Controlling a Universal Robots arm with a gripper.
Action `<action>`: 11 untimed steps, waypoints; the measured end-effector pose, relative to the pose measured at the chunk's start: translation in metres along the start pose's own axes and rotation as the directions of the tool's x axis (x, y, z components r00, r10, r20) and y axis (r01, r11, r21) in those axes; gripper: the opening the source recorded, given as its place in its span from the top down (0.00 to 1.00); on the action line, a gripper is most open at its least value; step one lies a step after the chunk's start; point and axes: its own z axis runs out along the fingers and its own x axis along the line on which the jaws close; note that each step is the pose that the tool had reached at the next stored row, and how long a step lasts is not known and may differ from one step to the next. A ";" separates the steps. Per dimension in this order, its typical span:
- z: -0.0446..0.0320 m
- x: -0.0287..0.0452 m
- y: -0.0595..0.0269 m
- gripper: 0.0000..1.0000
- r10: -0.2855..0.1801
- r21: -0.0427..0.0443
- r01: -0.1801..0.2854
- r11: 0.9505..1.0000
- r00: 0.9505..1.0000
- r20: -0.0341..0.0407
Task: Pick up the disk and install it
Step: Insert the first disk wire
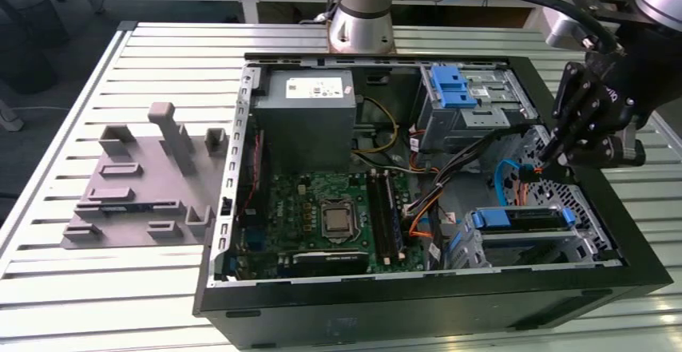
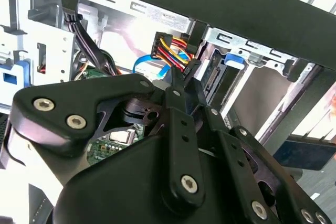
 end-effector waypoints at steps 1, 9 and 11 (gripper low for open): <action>0.0005 -0.0005 0.0000 0.76 0.003 0.000 -0.003 1.000 1.000 0.000; 0.0050 -0.0025 0.0002 0.76 0.028 0.003 -0.028 1.000 1.000 -0.012; 0.0060 -0.0033 0.0003 0.76 0.034 0.004 -0.034 0.999 0.999 -0.015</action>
